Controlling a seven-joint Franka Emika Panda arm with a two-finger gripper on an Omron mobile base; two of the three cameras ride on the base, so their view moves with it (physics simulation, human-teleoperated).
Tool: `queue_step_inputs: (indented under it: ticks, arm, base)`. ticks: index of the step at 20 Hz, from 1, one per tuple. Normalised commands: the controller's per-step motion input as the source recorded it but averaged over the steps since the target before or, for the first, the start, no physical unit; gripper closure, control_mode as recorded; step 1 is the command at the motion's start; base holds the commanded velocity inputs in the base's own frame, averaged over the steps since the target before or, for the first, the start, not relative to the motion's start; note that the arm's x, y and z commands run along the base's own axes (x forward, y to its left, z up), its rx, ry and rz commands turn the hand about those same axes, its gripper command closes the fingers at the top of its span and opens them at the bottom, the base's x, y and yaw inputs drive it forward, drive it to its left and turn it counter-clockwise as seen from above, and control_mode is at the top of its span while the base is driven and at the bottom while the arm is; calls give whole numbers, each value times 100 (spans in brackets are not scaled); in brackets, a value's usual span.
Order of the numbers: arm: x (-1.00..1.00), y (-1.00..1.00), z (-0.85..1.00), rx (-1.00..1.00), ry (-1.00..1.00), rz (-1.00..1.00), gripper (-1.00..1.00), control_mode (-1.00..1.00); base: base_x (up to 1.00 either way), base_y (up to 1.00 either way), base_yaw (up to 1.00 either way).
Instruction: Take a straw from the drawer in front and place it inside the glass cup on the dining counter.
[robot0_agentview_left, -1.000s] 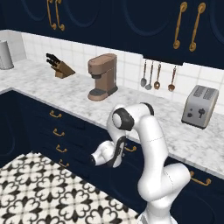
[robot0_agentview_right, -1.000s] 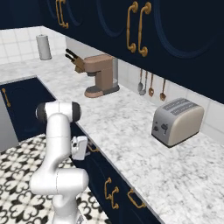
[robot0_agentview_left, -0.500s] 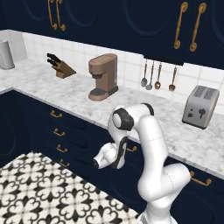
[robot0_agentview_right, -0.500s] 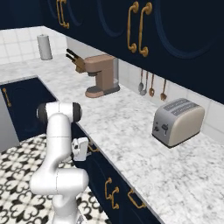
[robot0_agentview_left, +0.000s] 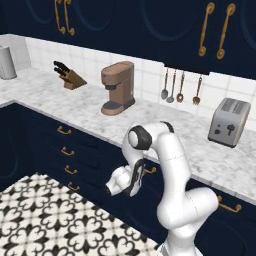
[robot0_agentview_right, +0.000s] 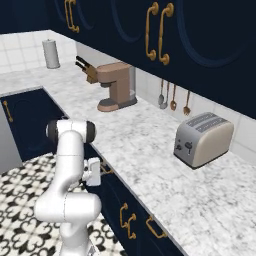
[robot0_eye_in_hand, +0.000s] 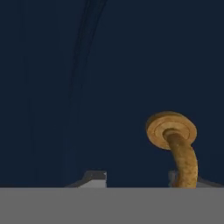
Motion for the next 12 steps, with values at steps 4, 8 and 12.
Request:
queue_step_inputs:
  ticks: [4,8,12]
  arm:
    - [20,31,-66,31,44,1,100,-100]
    - [0,59,-80,52,37,10,100,-100]
    - [-3,49,-79,73,46,16,100,-100]
  base:
    - [0,0,0]
    - [0,0,0]
    - [0,0,0]
